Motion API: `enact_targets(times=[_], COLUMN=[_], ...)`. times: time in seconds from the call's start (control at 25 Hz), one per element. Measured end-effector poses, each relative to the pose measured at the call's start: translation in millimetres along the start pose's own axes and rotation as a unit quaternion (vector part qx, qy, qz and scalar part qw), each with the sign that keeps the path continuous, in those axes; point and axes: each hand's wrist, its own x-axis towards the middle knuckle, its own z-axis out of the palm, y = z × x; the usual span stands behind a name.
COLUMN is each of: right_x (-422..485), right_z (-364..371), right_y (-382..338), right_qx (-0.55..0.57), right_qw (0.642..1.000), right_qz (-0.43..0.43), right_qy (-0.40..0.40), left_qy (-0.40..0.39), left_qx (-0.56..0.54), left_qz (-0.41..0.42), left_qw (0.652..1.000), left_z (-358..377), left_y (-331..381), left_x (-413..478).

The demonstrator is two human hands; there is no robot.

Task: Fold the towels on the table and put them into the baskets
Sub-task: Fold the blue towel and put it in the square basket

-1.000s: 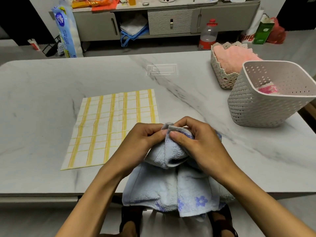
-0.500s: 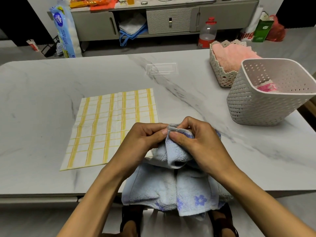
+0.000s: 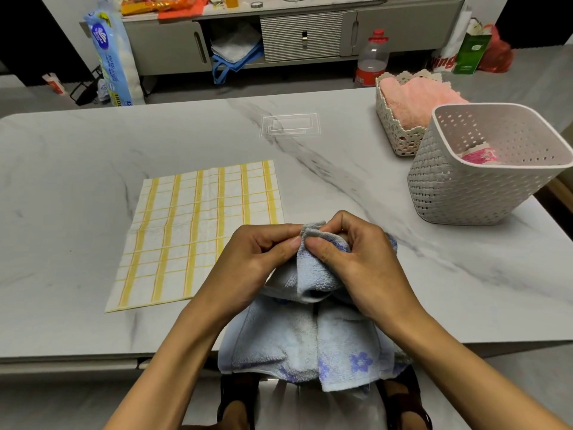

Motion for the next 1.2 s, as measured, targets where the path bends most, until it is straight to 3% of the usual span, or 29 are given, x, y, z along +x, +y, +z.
enact_targets(times=[0.24, 0.36, 0.56, 0.76, 0.92, 1.2], right_x=[-3.0, -2.2, 4.3, 4.6, 0.9, -1.9], right_z=[2.1, 2.0, -9.8, -11.3, -6.3, -7.8], right_y=[-3.2, -2.1, -3.3, 0.1, 3.0, -3.6], right_qx=[0.077, 0.142, 0.136, 0.123, 0.095, 0.033], right_qw=[0.997, 0.989, 0.983, 0.990, 0.995, 0.997], right_qz=[0.020, 0.039, 0.017, -0.001, -0.028, -0.066], right_qy=[0.002, -0.031, -0.123, -0.072, -0.018, -0.013], left_qy=[0.002, 0.049, 0.075, 0.075, 0.091, 0.131], left_qx=[0.004, 0.041, 0.072, 0.127, 0.085, 0.145], left_qz=[0.015, 0.024, 0.048, 0.088, 0.061, 0.108], left_qw=[1.000, 0.998, 0.993, 0.985, 0.990, 0.975], left_z=[1.4, 2.3, -3.1, -5.8, 1.8, 8.5], left_y=[7.0, 3.4, 1.7, -4.5, -0.6, 8.9], left_x=[-5.4, -3.2, -3.3, 0.7, -1.1, -2.3])
